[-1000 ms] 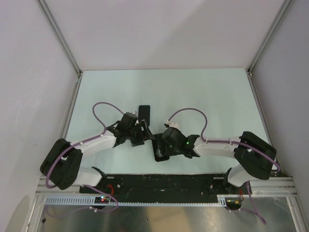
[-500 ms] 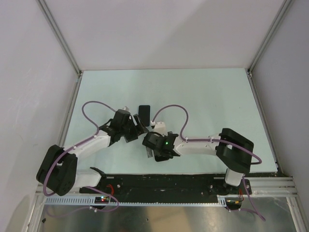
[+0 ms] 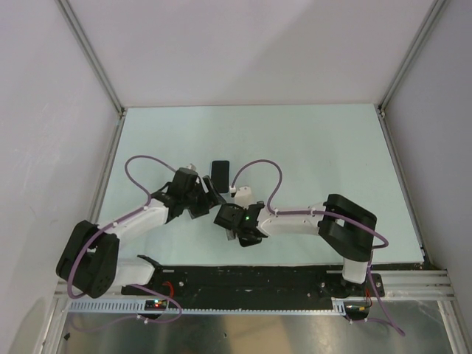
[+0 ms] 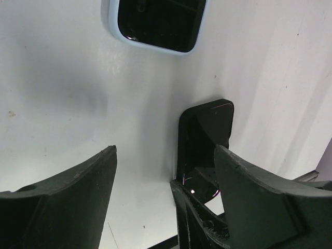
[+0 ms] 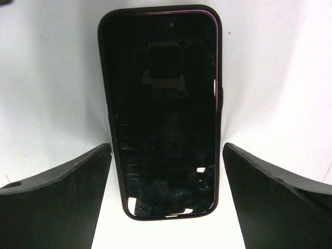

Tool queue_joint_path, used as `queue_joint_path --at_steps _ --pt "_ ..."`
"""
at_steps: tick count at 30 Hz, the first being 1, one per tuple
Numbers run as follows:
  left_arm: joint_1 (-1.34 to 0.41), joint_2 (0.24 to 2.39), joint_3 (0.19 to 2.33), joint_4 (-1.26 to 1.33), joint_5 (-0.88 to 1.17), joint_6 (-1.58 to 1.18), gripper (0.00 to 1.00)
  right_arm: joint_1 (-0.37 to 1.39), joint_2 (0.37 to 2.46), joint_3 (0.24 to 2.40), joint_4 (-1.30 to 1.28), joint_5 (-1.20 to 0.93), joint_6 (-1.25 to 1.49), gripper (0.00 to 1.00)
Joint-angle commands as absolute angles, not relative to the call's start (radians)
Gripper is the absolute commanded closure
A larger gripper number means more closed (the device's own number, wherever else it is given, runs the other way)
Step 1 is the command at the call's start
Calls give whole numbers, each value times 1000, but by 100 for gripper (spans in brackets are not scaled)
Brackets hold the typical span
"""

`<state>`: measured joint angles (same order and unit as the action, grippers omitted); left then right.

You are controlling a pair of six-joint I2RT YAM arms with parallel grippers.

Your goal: Put the phone into the phone case

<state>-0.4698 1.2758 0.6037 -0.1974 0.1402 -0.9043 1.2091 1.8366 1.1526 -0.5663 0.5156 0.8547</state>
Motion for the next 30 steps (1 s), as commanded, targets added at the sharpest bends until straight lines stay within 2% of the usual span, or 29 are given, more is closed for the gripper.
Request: queue_joint_path --at_steps 1,6,10,19,30 --pt "-465 1294 617 -191 179 -867 21 1218 1869 1180 -535 519 844 10" --pt "-465 1330 626 -180 225 -860 21 1201 1862 1155 -515 487 837 32" --pt "-467 1354 627 -155 262 -869 22 1173 1822 1090 -446 429 822 41" --pt "-502 1433 626 -57 329 -918 25 1108 1732 937 -271 272 804 45" --pt "-558 1538 666 37 360 -976 29 1037 1671 815 -138 144 804 45"
